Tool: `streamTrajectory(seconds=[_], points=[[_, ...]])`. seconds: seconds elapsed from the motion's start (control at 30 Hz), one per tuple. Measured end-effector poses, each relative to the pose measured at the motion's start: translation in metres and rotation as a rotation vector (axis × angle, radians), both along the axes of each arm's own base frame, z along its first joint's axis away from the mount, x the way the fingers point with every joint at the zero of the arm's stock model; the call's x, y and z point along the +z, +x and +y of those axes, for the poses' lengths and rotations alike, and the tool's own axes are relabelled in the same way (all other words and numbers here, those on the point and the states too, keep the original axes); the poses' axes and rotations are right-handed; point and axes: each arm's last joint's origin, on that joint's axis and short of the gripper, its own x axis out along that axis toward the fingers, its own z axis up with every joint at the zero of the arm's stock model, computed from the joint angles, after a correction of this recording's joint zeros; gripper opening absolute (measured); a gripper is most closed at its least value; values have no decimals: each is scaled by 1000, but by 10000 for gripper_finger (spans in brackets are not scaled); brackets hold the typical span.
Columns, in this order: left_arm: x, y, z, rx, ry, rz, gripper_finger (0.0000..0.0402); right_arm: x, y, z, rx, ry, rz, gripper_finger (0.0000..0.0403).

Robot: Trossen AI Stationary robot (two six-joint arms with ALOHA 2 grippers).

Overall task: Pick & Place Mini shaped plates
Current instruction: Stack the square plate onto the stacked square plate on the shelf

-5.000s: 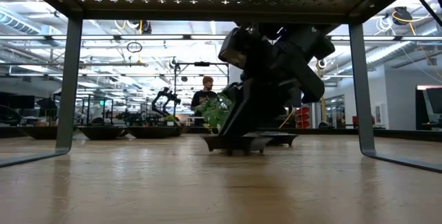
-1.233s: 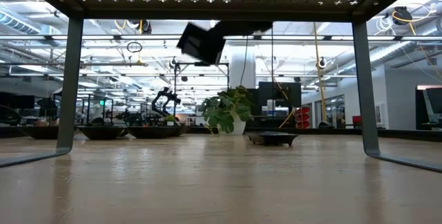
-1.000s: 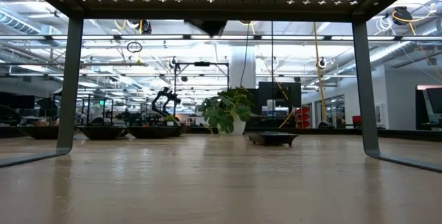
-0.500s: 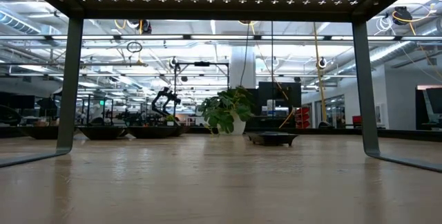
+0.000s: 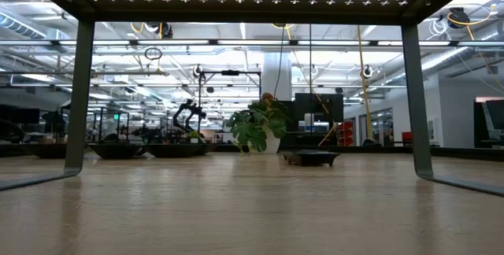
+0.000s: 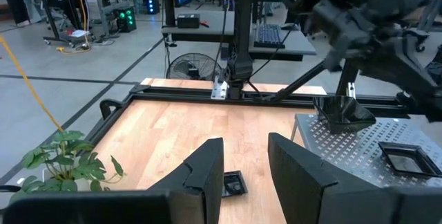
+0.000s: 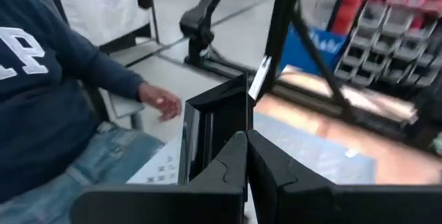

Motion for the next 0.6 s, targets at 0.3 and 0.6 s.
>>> streamTrajectory(seconds=[0.3, 0.6], points=[[0, 0, 0, 0, 0, -1, 120, -20, 15, 12, -65, 121, 223, 0], [0, 0, 0, 0, 0, -1, 120, -21, 8, 20, -15, 169, 300, 0]])
